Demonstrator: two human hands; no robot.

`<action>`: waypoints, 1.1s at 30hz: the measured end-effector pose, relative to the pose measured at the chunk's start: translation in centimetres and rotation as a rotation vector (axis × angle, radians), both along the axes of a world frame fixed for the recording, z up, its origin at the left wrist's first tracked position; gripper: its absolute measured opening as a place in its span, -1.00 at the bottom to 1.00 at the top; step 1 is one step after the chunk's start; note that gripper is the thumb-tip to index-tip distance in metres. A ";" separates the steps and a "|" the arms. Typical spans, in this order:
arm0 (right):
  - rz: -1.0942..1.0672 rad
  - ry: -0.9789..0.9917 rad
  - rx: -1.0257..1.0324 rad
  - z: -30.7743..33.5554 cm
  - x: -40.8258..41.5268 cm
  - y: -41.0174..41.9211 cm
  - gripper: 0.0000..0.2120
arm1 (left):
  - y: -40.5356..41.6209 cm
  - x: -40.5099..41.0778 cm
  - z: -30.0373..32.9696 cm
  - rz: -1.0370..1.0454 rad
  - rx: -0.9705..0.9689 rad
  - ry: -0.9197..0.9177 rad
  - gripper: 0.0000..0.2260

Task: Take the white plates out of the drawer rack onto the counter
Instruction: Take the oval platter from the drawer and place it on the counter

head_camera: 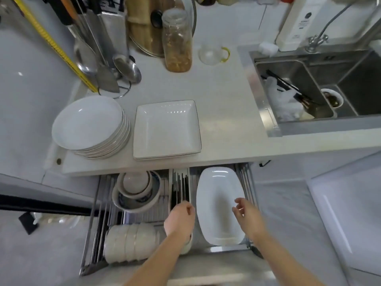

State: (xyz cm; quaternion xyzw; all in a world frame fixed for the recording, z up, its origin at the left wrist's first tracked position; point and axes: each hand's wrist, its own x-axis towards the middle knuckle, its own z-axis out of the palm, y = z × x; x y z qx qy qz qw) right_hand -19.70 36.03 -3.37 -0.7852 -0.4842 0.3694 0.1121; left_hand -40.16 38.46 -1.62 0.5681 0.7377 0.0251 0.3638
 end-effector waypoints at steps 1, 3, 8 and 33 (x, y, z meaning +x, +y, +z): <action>-0.028 0.004 -0.046 -1.1 0.6 -0.7 -0.71 | -0.4 0.6 -0.9 -0.005 -0.030 -0.014 -0.84; -0.076 0.014 -0.125 -2.6 1.4 -1.8 -0.70 | -0.8 1.4 -2.4 -0.017 -0.104 -0.061 -0.80; -0.098 -0.017 -0.248 -7.3 3.2 -2.6 -0.65 | -0.9 3.1 -7.7 -0.005 -0.277 -0.140 -0.70; -0.410 -0.050 -0.313 -15.2 3.0 1.4 -0.68 | 3.6 4.1 -17.6 0.334 -0.302 -0.152 -0.79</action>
